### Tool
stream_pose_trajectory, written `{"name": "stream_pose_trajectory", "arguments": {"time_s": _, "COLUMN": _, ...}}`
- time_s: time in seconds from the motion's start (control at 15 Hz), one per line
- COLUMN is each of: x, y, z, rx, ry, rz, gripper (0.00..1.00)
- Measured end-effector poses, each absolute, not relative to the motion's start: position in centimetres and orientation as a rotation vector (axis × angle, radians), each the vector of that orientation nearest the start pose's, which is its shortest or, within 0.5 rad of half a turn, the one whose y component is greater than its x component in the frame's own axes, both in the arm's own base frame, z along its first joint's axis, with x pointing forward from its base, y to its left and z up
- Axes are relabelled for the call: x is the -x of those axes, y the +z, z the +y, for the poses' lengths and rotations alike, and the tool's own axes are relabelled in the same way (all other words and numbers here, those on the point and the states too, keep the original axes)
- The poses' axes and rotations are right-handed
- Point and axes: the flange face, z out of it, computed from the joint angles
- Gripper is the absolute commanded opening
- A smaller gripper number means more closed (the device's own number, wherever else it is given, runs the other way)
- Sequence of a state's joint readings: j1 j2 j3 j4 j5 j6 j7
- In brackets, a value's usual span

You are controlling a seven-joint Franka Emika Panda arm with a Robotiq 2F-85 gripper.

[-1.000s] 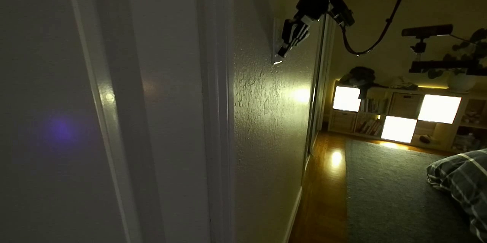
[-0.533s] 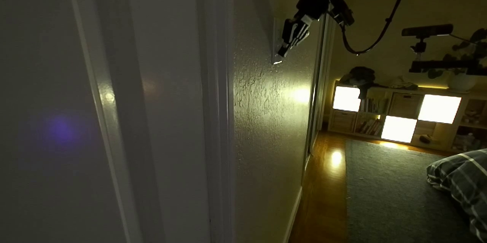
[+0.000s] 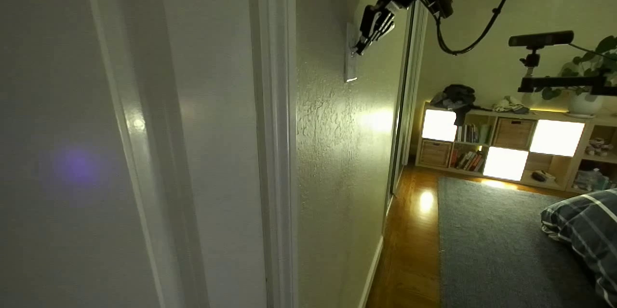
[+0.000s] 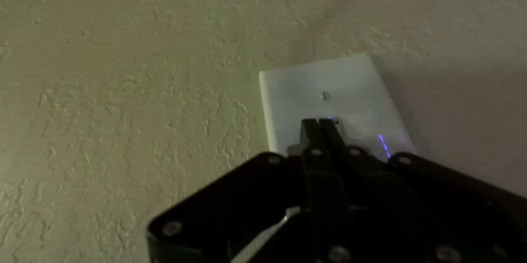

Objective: Turn on the light switch, turn it off then turn it back on

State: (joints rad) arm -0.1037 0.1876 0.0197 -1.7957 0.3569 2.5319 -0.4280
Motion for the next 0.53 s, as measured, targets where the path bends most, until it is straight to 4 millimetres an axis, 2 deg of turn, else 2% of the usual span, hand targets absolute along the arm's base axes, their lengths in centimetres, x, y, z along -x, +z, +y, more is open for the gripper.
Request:
{"name": "stream_pose_trajectory", "arguments": {"time_s": 0.13, "x": -65.0, "y": 51.5, "z": -5.9, "rx": 2.865, "ry": -0.91, "rz": -0.155, "gripper": 0.06}}
{"name": "stream_pose_trajectory", "arguments": {"time_s": 0.27, "x": -64.7, "y": 51.7, "z": -5.6, "rx": 2.862, "ry": -0.907, "rz": -0.16, "gripper": 0.06}}
{"name": "stream_pose_trajectory", "arguments": {"time_s": 0.53, "x": -63.7, "y": 48.2, "z": -5.0, "rx": 2.876, "ry": -0.722, "rz": -0.174, "gripper": 0.06}}
